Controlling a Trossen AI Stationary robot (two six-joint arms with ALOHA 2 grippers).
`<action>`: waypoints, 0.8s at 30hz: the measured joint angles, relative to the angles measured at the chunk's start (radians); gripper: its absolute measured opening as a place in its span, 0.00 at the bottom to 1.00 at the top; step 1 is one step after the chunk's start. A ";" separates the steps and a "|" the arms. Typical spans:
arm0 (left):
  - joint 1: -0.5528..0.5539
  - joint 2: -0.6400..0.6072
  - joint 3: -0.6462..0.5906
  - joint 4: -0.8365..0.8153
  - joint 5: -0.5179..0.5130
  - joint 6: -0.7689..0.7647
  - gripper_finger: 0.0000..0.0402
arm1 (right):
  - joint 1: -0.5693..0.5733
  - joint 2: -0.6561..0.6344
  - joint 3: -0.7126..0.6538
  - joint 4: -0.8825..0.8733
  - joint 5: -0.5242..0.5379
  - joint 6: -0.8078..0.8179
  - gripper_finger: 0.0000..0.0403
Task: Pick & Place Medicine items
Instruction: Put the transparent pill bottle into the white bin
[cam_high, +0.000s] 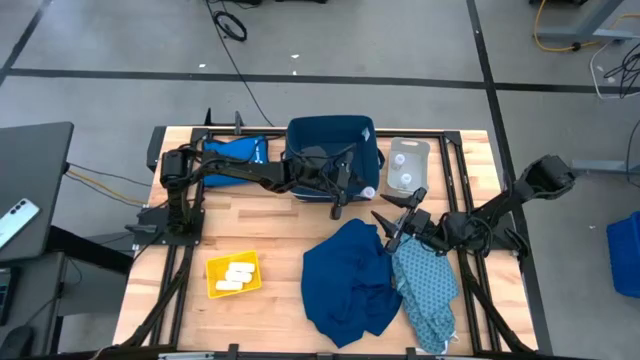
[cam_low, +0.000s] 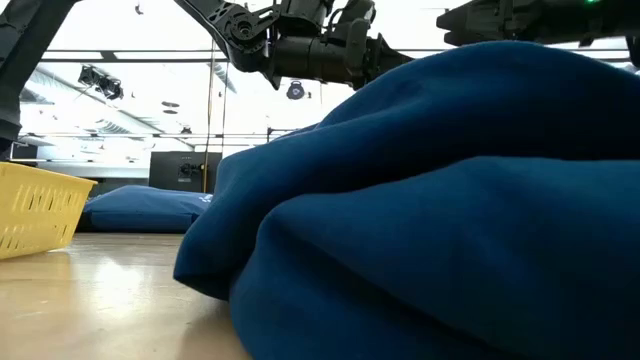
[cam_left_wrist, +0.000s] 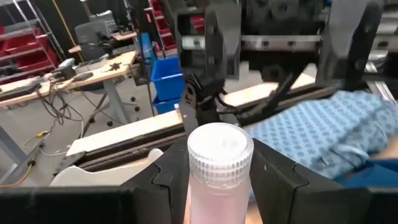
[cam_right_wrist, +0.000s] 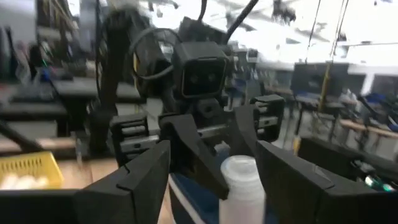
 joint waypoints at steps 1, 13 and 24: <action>-0.001 0.000 -0.001 0.000 0.000 0.008 0.35 | 0.008 -0.016 0.024 -0.079 0.012 0.023 0.59; -0.027 0.000 -0.001 0.032 -0.044 0.100 0.35 | 0.045 -0.162 0.570 -1.566 -0.043 0.660 0.48; 0.005 0.095 0.000 0.355 0.020 -0.027 0.35 | 0.120 -0.153 0.712 -2.006 -0.316 1.011 0.41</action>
